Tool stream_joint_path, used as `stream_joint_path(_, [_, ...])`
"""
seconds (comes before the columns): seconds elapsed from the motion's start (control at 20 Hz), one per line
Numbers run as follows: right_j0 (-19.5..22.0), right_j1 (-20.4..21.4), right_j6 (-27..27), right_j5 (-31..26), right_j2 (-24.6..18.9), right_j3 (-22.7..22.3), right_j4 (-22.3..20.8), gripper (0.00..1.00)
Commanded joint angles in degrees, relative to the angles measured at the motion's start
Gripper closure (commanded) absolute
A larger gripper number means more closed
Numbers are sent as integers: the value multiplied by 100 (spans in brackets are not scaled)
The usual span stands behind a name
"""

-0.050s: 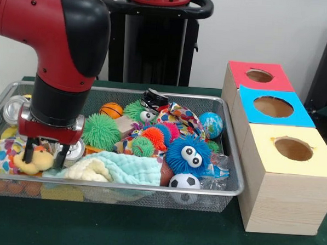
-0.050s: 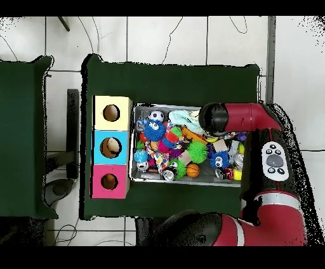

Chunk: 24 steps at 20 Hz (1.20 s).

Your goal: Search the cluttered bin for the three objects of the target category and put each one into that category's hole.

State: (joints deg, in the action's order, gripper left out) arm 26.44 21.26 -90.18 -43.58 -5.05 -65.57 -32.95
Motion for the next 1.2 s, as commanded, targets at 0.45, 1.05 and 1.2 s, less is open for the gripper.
stream_joint_path(0.45, [58, -420, 271, -1069, -58, 253, 82, 100])
stream_joint_path(1.05, [437, 508, 165, -81, -385, -894, 487, 100])
stream_joint_path(1.2, [672, 1232, 171, 367, -642, -1644, 777, 100])
